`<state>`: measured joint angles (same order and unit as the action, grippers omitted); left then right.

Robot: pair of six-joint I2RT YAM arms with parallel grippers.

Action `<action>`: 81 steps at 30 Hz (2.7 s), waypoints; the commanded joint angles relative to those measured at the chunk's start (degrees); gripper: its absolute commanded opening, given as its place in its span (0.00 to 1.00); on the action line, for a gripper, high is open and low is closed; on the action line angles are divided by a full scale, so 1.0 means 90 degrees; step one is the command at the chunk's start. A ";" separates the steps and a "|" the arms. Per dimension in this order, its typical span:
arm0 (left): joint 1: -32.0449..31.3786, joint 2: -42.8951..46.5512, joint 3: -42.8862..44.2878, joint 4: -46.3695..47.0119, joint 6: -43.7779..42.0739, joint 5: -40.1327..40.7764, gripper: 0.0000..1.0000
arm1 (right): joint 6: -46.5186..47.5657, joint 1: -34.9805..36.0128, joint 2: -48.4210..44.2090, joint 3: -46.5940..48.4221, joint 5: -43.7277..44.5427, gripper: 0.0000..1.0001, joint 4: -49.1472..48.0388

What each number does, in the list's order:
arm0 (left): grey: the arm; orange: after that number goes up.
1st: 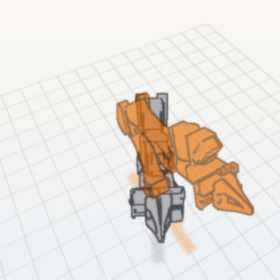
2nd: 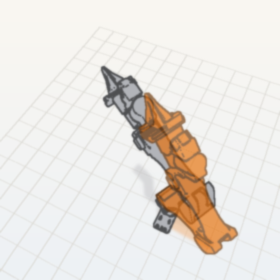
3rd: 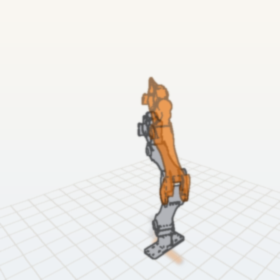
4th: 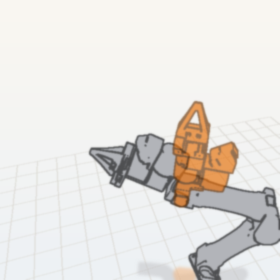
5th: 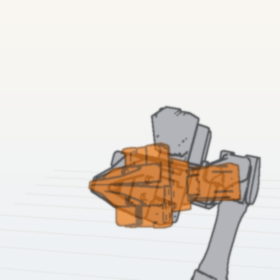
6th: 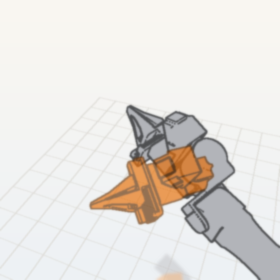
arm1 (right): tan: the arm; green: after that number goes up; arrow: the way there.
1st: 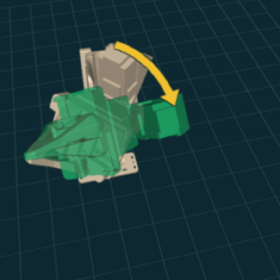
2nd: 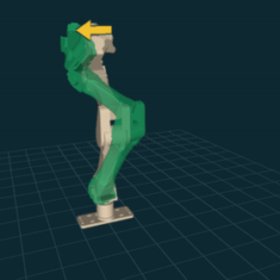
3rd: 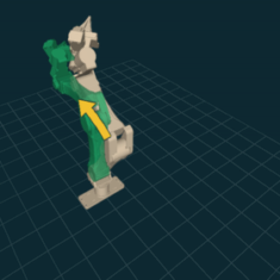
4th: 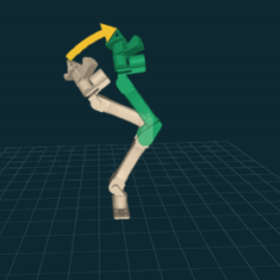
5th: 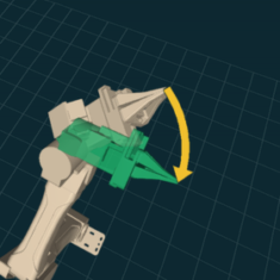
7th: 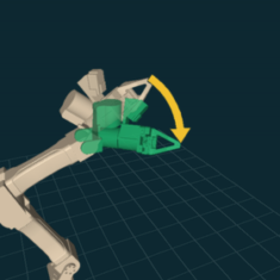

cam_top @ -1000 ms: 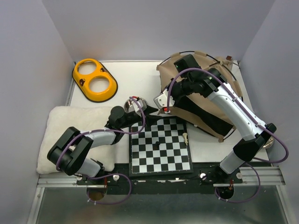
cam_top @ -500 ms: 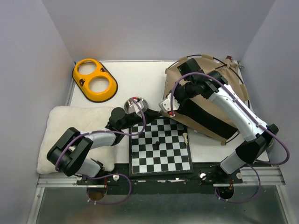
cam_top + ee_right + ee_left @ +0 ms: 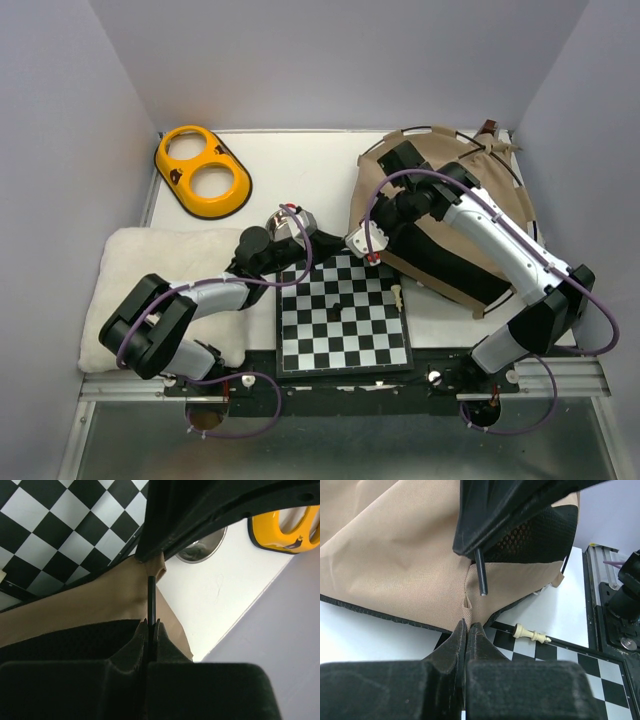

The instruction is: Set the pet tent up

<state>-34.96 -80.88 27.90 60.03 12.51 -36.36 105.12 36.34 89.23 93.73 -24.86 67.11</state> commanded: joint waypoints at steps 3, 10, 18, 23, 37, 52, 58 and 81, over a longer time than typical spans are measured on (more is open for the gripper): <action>0.0017 -0.0007 0.0279 0.0263 0.0143 0.0046 0.00 | 0.0029 -0.0024 0.0027 -0.0278 0.0419 0.01 0.0102; 0.0017 -0.0017 0.0211 0.0225 -0.0004 -0.0071 0.00 | -0.0098 -0.0024 0.0203 0.0024 0.0458 0.01 0.0189; 0.0008 0.0100 0.0035 0.0234 -0.0199 -0.0169 0.00 | -0.0127 -0.0024 0.0310 0.0200 0.0565 0.01 0.0228; 0.0008 0.0091 0.0122 0.0215 -0.0199 -0.0188 0.00 | -0.0088 -0.0014 0.0330 0.0162 0.0565 0.01 0.0209; -0.0032 0.0110 0.0191 0.0244 -0.0111 -0.0189 0.00 | -0.0010 0.0025 0.0408 -0.0063 0.0624 0.01 0.0063; -0.0100 0.0051 0.0396 0.0146 0.0143 -0.0140 0.00 | 0.0078 0.0123 0.0359 -0.0463 0.0936 0.01 -0.0200; -0.0139 -0.0036 0.0542 0.0078 0.0289 -0.0003 0.09 | 0.0068 0.0171 0.0349 -0.0464 0.0809 0.01 -0.0250; -0.0324 -0.0798 0.1411 -0.0293 0.0660 0.0290 0.25 | -0.0088 0.0377 0.0329 -0.0561 0.0643 0.01 -0.0396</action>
<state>-37.10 -87.09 37.23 53.95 17.50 -35.07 105.27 39.07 91.50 89.17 -19.03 62.65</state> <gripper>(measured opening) 0.251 0.033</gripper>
